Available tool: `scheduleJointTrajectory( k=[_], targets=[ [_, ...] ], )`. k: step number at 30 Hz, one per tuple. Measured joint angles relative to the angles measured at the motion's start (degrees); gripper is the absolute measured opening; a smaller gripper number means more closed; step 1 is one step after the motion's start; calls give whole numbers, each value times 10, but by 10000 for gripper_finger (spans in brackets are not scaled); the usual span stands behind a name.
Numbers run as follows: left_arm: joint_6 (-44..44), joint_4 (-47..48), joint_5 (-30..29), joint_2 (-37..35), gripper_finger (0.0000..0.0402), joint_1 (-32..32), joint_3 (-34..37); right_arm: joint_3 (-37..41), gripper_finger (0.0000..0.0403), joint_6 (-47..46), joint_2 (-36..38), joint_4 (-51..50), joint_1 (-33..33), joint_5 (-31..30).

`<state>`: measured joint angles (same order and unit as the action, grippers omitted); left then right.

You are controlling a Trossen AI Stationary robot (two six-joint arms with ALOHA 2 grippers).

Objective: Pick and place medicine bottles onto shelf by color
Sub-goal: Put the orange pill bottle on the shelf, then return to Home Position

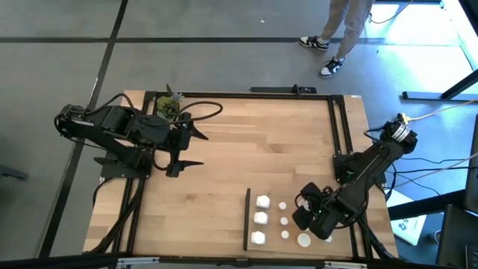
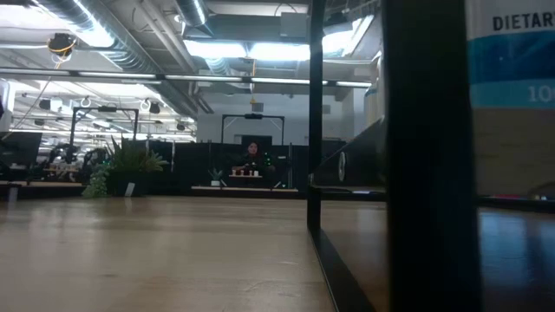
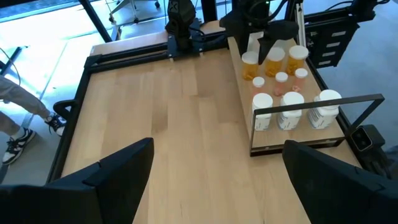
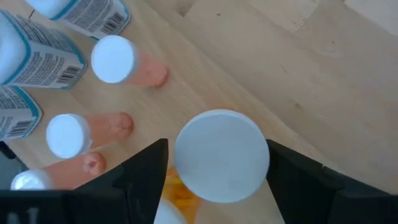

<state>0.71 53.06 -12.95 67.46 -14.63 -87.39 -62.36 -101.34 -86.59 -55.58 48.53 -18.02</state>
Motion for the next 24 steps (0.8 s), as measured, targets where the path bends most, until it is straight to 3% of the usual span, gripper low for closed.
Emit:
scheduleJointTrajectory(
  k=[15,20,24],
  targets=[
    [-2,3,-1,-1,351,0,0,-104,258,1,0,-146,0,-9],
    [-31,6,-28,-22,350,0,-1,-179,249,22,0,-223,0,-95],
    [-59,13,-44,-49,351,0,0,-247,206,54,1,-316,0,-170]
  ],
)
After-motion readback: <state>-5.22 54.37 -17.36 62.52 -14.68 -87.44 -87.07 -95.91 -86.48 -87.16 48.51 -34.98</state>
